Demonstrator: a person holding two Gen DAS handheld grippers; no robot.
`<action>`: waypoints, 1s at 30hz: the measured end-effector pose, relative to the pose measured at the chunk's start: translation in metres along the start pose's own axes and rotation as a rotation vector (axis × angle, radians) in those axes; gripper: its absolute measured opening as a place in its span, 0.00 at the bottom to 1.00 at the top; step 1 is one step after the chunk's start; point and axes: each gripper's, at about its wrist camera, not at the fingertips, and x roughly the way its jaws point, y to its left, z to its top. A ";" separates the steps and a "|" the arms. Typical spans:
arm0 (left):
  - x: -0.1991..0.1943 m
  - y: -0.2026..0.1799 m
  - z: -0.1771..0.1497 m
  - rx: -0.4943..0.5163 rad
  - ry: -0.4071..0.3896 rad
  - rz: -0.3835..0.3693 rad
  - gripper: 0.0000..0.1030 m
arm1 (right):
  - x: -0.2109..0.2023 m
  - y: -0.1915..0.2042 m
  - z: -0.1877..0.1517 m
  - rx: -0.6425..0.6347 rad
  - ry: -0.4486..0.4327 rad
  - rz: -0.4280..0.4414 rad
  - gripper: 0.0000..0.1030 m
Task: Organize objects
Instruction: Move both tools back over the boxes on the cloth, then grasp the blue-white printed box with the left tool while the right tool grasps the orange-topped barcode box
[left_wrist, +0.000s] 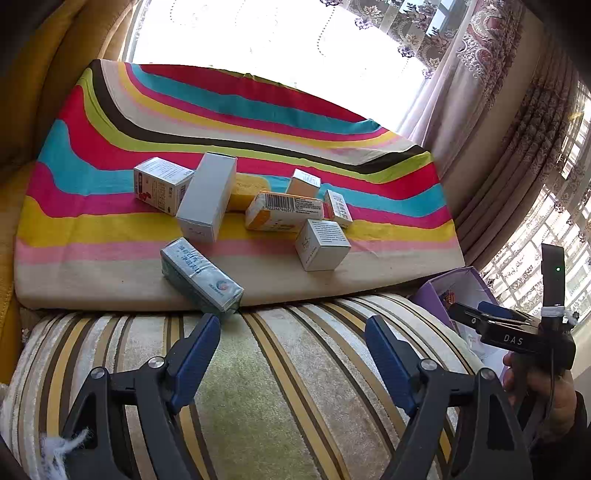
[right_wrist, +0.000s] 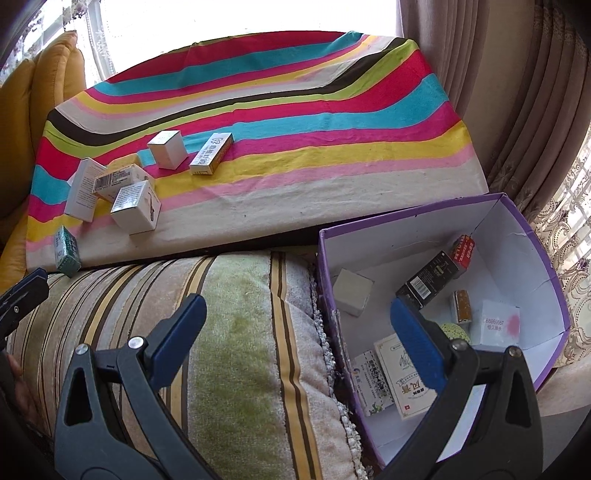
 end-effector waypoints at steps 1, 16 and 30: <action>-0.002 0.006 0.002 -0.001 0.004 0.007 0.80 | 0.000 0.002 0.001 -0.004 0.000 0.002 0.98; 0.023 0.043 0.033 0.245 0.178 0.012 0.83 | 0.013 0.047 0.013 -0.068 0.011 0.056 0.98; 0.056 0.043 0.043 0.408 0.272 0.019 0.84 | 0.027 0.095 0.047 -0.109 -0.023 0.132 0.98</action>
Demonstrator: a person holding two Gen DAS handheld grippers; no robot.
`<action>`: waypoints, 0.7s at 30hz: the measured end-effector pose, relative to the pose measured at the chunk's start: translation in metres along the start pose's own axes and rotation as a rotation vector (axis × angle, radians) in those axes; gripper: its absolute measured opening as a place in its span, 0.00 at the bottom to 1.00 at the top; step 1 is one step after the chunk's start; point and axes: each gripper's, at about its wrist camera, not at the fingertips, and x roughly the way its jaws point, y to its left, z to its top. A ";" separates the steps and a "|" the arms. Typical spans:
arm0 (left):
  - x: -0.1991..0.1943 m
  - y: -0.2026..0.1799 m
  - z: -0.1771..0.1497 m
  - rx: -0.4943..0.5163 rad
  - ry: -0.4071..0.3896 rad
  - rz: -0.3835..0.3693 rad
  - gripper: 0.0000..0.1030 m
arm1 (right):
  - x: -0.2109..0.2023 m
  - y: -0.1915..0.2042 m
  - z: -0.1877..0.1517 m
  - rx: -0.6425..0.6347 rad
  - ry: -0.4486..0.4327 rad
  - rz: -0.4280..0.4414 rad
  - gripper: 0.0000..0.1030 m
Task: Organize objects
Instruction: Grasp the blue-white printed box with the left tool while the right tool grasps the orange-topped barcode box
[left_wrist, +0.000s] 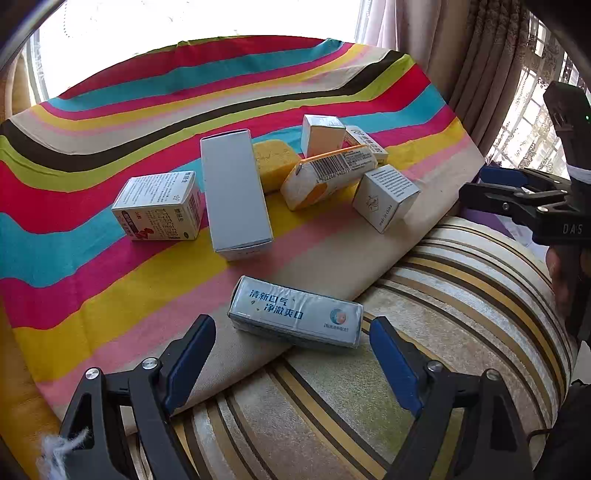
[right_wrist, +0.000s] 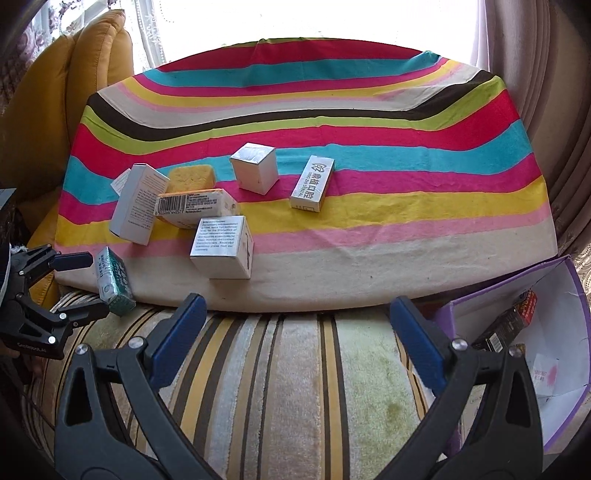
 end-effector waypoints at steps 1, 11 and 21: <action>0.002 0.000 0.000 0.004 0.003 -0.003 0.84 | 0.002 0.004 0.005 -0.006 -0.004 0.004 0.98; 0.004 0.000 -0.002 0.009 -0.008 -0.038 0.73 | 0.027 0.050 0.038 -0.062 -0.030 0.060 0.98; 0.004 -0.005 -0.005 0.005 -0.026 -0.037 0.73 | 0.052 0.079 0.056 -0.084 -0.019 0.061 0.99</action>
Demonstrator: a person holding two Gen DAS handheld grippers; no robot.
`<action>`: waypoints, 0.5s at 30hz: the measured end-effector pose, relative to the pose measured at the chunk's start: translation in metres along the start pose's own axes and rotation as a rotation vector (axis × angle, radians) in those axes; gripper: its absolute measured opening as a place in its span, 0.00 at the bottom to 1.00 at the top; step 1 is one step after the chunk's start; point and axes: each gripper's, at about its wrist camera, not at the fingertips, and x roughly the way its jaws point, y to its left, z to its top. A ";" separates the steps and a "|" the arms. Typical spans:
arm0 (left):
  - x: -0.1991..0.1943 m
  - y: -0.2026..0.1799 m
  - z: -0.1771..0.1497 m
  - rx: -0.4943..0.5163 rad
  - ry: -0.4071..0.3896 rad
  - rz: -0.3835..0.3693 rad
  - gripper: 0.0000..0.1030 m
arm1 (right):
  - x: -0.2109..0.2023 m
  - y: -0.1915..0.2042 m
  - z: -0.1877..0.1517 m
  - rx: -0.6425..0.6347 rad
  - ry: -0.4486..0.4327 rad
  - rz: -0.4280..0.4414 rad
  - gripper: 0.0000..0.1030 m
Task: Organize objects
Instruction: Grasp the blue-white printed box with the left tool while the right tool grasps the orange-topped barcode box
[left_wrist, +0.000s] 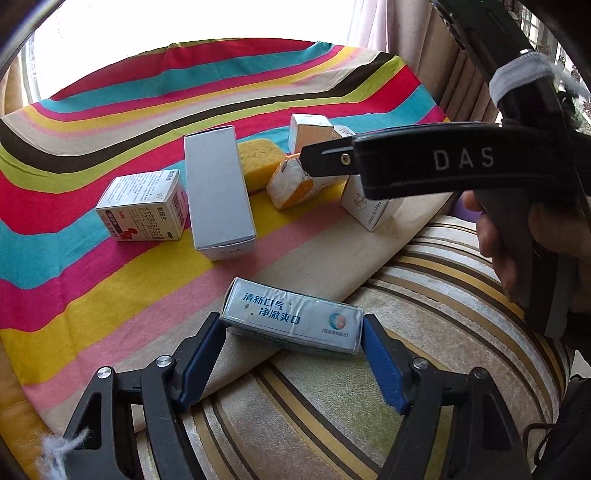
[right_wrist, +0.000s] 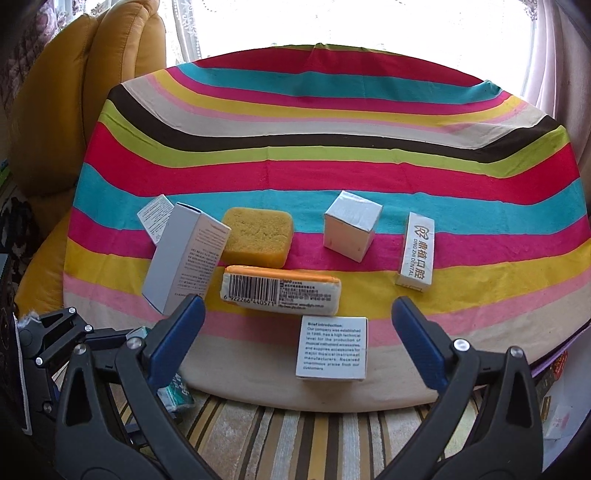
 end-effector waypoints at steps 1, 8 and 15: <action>0.000 0.001 0.000 0.000 -0.001 -0.002 0.73 | 0.002 0.002 0.001 -0.003 0.001 -0.003 0.99; -0.001 0.001 -0.001 -0.006 -0.008 -0.007 0.73 | 0.021 0.009 0.010 -0.028 0.017 -0.033 0.99; -0.006 0.000 -0.004 -0.007 -0.025 -0.016 0.73 | 0.040 0.004 0.009 -0.022 0.051 -0.040 0.99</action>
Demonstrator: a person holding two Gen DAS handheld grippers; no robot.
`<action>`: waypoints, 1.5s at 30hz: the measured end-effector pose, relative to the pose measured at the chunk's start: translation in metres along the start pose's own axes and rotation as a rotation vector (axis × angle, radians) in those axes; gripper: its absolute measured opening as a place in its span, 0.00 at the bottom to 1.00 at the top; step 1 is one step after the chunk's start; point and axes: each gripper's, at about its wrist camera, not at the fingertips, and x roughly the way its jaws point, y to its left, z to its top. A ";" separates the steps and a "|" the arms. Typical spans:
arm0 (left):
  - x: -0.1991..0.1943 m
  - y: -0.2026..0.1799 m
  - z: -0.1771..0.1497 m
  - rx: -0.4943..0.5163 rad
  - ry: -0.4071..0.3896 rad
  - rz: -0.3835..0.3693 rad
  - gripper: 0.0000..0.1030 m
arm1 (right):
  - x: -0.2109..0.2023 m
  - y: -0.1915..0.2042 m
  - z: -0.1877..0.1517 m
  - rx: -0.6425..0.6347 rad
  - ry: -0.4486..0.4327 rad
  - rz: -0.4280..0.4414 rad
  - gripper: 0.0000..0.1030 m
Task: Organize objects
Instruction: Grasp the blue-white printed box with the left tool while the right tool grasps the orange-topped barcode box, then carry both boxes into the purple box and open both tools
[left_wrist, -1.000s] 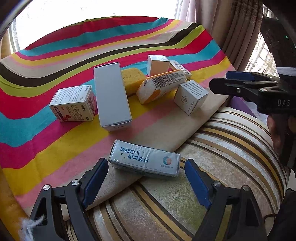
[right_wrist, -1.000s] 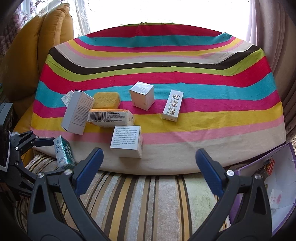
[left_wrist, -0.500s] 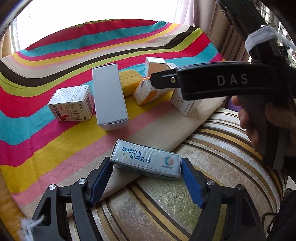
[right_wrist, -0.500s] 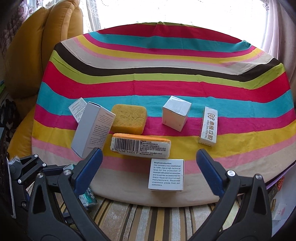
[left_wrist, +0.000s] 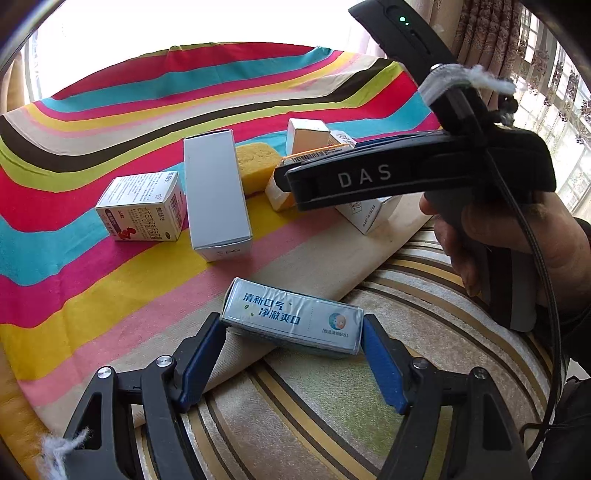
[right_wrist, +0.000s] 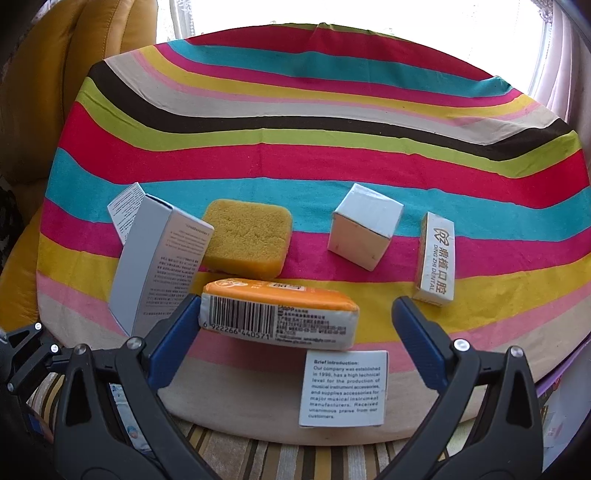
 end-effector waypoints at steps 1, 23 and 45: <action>-0.001 -0.001 0.000 0.001 -0.003 0.001 0.73 | -0.001 -0.001 0.000 0.003 -0.008 -0.001 0.98; -0.038 -0.013 -0.010 -0.158 -0.154 0.110 0.73 | -0.032 -0.015 -0.008 0.018 -0.116 0.015 0.76; -0.020 -0.081 0.021 -0.145 -0.196 0.024 0.73 | -0.082 -0.088 -0.053 0.137 -0.138 -0.059 0.76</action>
